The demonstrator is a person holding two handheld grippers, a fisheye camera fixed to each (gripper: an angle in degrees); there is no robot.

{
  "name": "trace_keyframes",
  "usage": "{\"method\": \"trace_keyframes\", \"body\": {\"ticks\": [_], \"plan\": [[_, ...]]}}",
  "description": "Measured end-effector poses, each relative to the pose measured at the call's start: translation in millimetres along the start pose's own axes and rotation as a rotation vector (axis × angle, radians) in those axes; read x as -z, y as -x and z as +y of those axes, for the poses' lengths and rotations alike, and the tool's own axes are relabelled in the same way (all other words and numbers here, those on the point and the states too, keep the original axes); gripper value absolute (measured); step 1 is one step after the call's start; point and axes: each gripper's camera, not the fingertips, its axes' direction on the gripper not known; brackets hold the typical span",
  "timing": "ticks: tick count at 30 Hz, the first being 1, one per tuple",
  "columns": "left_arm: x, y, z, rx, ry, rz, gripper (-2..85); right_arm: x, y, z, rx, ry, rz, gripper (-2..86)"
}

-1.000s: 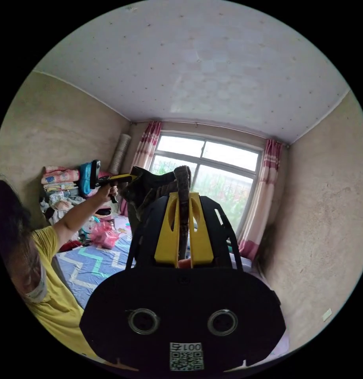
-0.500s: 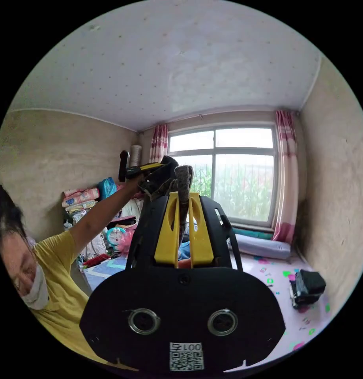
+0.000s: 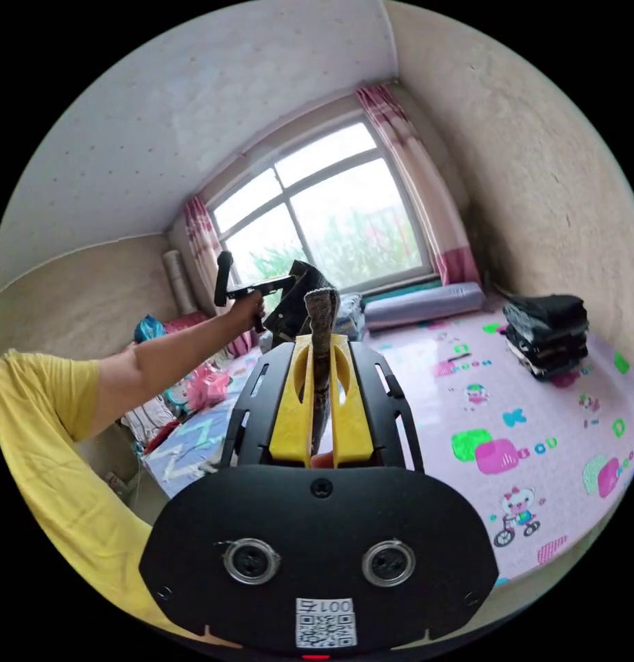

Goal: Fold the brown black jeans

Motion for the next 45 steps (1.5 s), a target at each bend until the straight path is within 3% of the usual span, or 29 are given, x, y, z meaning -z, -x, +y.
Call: {"method": "trace_keyframes", "body": {"ticks": [5, 10, 22, 34, 41, 45], "plan": [[-134.3, -46.8, 106.8, 0.033, 0.224, 0.016, -0.6, -8.2, -139.1, 5.5, -0.089, 0.193, 0.021, 2.9], [-224.4, -69.2, 191.2, 0.051, 0.306, 0.068, -0.5, -3.8, -249.8, -28.5, -0.153, 0.318, 0.028, 2.8], [-397.0, -82.5, 345.0, -0.054, 0.439, 0.192, -0.4, 41.9, -457.9, -153.0, -0.359, 0.377, 0.044, 2.6], [-538.1, -169.8, 475.6, -0.072, 0.574, 0.252, -0.6, 155.9, -703.8, -245.7, -0.469, 0.481, 0.002, 2.4], [-591.8, -224.6, 505.8, -0.123, 0.582, 0.386, -0.5, 225.1, -802.6, -306.3, -0.542, 0.440, 0.127, 2.0], [-618.0, -223.5, 530.8, -0.003, 0.644, 0.638, 2.1, 248.5, -842.2, -334.8, -0.573, 0.425, 0.139, 1.4]]}}
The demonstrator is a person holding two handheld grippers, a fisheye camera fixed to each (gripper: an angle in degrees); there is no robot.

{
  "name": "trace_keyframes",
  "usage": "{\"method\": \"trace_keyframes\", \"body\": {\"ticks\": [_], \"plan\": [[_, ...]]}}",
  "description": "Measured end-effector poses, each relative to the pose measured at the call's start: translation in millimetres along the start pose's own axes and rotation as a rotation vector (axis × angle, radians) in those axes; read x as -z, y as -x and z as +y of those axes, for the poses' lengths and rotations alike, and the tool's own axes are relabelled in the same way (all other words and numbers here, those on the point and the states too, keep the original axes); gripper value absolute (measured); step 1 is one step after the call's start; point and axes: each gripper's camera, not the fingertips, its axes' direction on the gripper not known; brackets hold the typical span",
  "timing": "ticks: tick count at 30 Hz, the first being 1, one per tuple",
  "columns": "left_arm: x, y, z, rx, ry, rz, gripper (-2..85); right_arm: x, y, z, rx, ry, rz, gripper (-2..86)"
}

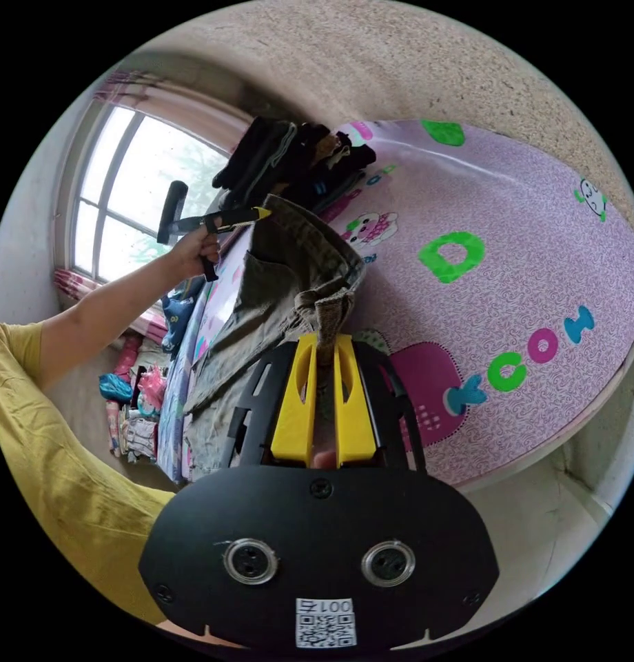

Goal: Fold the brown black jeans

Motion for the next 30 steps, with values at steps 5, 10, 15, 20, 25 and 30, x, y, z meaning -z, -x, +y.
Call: {"method": "trace_keyframes", "body": {"ticks": [5, 10, 15, 20, 25, 30], "plan": [[14.9, 25.1, 34.6, 0.079, -0.136, 0.144, 2.7, 29.4, -11.6, -21.7, -0.048, -0.045, -0.019, 0.9], [48.0, 48.9, 101.6, 0.149, -0.178, 0.107, -0.2, 64.3, -20.3, -34.2, -0.146, -0.086, 0.026, 0.7], [82.2, 68.9, 250.1, 0.247, -0.137, 0.098, -1.2, 101.7, -4.7, -61.3, -0.167, -0.232, 0.146, 0.7], [114.4, 71.4, 402.0, 0.495, -0.088, 0.117, -1.2, 76.9, 34.4, -127.0, 0.155, -0.054, -0.002, 1.5], [147.3, 55.1, 483.0, 0.585, -0.111, 0.108, -1.3, -3.9, 55.3, -172.1, 0.445, 0.204, 0.013, 5.5], [155.3, 33.2, 496.6, 0.484, -0.130, 0.159, -1.2, -68.8, 71.0, -184.3, 0.681, 0.442, 0.055, 9.0]]}}
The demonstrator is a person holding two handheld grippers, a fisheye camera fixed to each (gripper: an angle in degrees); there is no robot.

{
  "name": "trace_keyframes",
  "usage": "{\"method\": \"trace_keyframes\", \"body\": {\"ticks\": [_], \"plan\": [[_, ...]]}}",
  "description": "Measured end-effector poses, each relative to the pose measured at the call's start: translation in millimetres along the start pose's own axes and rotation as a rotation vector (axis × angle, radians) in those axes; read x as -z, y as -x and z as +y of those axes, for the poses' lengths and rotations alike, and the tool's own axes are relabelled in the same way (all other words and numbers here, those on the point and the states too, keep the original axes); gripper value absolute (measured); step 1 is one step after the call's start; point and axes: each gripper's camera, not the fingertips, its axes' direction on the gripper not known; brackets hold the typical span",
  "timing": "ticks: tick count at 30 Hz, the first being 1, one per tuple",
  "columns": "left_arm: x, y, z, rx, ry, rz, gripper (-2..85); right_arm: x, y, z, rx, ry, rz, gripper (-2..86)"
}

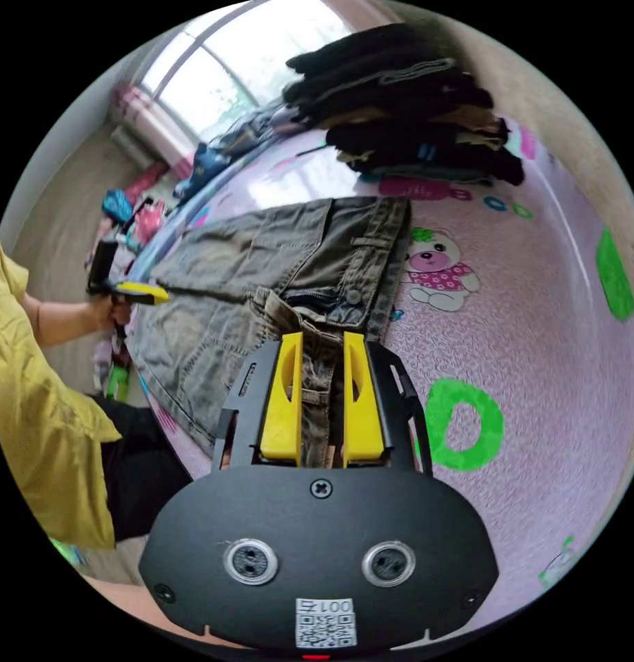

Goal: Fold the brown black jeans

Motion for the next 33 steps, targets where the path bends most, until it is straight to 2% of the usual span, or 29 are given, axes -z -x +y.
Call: {"method": "trace_keyframes", "body": {"ticks": [5, 12, 16, 19, 26, 30, 33], "plan": [[6.4, -31.6, 3.0, -0.092, -0.009, 0.070, -1.2, -19.3, 15.9, -21.7, 0.155, 0.068, 0.033, 8.8], [41.1, -66.1, 12.7, -0.101, -0.042, 0.135, -1.2, -37.4, 31.6, -27.5, 0.333, 0.201, 0.044, 3.0], [64.8, -78.8, 12.0, -0.085, -0.066, 0.119, -1.2, -31.5, 21.6, -43.4, 0.330, 0.141, 0.099, 2.2], [79.6, -89.5, 10.0, -0.064, -0.066, 0.064, -1.2, -69.7, 9.7, -44.0, 0.314, 0.213, 0.147, 2.3], [134.4, -126.9, 23.3, -0.007, -0.080, 0.031, -1.2, -74.8, -11.4, -17.5, 0.165, 0.106, 0.158, 2.4], [178.1, -153.9, 42.1, 0.045, -0.101, -0.001, -1.3, -40.7, -38.9, 12.5, -0.082, -0.121, 0.235, 0.7], [218.3, -170.1, 61.2, 0.106, -0.124, -0.014, -1.3, -22.9, -30.8, 25.8, -0.093, -0.279, 0.094, 0.4]]}}
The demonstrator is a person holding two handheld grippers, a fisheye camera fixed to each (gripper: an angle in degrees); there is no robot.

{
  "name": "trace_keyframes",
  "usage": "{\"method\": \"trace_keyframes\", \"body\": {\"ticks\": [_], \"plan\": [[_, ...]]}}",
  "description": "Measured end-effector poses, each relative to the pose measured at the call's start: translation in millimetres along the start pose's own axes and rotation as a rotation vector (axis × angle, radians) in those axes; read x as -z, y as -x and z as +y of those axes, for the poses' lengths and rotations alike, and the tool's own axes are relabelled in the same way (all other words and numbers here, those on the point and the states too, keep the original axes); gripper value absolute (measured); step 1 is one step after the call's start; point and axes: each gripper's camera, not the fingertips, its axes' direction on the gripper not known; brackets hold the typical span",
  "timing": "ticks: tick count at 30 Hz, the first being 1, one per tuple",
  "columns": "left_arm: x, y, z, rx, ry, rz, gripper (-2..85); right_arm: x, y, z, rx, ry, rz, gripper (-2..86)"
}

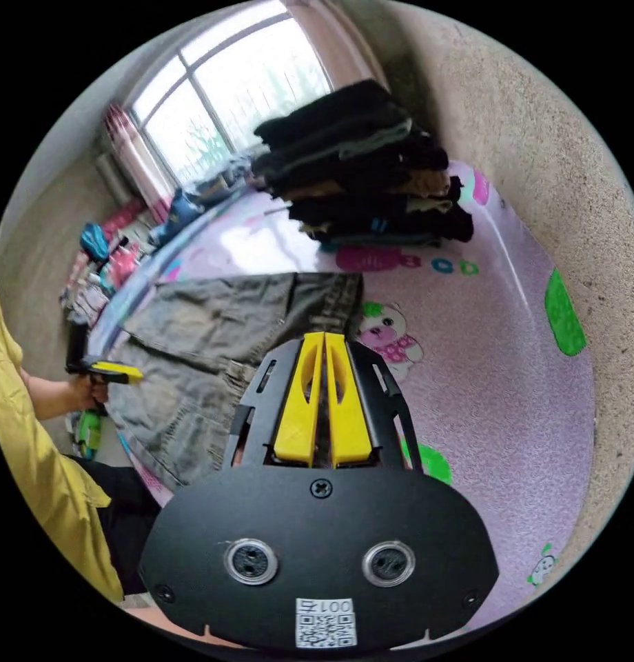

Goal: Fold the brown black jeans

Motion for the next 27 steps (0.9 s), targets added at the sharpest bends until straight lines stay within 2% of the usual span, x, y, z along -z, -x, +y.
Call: {"method": "trace_keyframes", "body": {"ticks": [5, 7, 9, 14, 17, 22, 27], "plan": [[83.9, -5.5, 36.6, 0.132, -0.028, -0.102, -1.3, -33.7, 44.1, 7.0, -0.009, -0.079, -0.364, 0.3], [120.0, -1.7, 54.0, 0.202, -0.047, -0.154, -1.2, -69.6, 85.2, 2.6, 0.049, -0.076, -0.512, 0.3], [169.8, 6.0, 82.6, 0.308, -0.068, -0.214, -1.2, -102.5, 126.5, -6.3, 0.131, -0.044, -0.578, 0.3], [270.0, 16.2, 132.9, 0.380, -0.089, -0.374, -1.3, -193.9, 265.6, -41.9, 0.420, 0.050, -0.533, 0.2], [322.5, 26.1, 153.5, 0.379, -0.103, -0.409, -1.3, -254.8, 355.6, -60.5, 0.591, 0.084, -0.471, 0.1], [375.9, 30.3, 172.1, 0.287, -0.125, -0.356, -1.3, -400.8, 490.5, -86.6, 0.743, 0.177, -0.362, 0.1], [397.1, 20.0, 173.5, 0.224, -0.113, -0.212, -1.3, -547.3, 561.3, -96.7, 0.738, 0.332, -0.239, 0.1]]}}
